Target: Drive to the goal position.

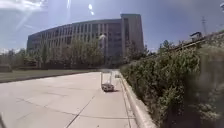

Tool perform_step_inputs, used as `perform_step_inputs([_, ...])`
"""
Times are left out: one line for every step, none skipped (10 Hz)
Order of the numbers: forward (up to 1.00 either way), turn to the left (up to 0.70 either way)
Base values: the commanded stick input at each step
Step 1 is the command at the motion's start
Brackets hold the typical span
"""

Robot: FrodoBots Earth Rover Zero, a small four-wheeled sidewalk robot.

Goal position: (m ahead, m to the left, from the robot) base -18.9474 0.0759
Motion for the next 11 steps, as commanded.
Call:
perform_step_inputs([0.06, 0.00])
perform_step_inputs([0.06, 0.00])
perform_step_inputs([0.06, 0.00])
perform_step_inputs([0.06, 0.00])
perform_step_inputs([0.06, 0.00])
perform_step_inputs([0.06, 0.00])
perform_step_inputs([0.06, 0.00])
perform_step_inputs([0.06, 0.00])
perform_step_inputs([0.06, 0.00])
perform_step_inputs([0.06, 0.00])
perform_step_inputs([0.06, 0.00])
